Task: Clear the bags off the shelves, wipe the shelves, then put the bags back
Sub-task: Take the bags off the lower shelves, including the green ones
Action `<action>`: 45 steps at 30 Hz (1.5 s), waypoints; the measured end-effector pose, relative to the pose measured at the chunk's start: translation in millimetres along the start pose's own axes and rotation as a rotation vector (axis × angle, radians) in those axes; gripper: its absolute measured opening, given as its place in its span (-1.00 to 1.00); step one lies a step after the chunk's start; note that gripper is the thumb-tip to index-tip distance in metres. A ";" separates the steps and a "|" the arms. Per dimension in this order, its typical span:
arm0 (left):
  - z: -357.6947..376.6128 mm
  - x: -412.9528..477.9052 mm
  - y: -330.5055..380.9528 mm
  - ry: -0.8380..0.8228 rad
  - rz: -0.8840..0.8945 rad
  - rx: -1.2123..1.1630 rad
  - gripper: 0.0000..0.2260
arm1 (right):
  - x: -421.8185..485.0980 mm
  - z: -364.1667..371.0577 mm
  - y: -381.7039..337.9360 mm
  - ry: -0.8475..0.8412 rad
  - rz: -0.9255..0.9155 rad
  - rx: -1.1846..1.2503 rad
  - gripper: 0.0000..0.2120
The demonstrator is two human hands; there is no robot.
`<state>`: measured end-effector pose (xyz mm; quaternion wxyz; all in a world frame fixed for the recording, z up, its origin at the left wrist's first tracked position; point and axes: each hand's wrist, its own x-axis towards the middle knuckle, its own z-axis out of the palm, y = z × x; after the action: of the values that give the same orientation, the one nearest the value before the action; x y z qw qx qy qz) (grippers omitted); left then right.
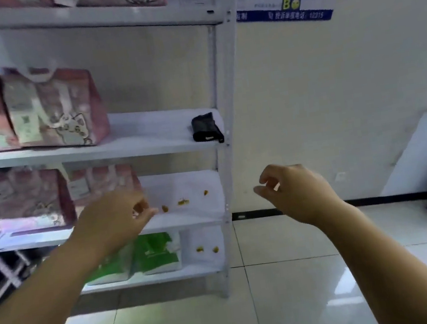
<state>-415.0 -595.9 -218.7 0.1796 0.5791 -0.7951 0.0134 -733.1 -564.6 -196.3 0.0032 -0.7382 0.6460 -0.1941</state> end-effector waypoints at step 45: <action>54.8 26.3 -593.5 -0.153 -0.618 -0.151 -0.89 | 348.0 392.7 -466.3 -0.466 -0.101 0.185 -0.81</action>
<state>112.6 -827.7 -372.8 0.1575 0.7775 -0.5915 -0.1443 -143.4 -916.5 -341.9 0.2100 -0.7908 0.5697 -0.0768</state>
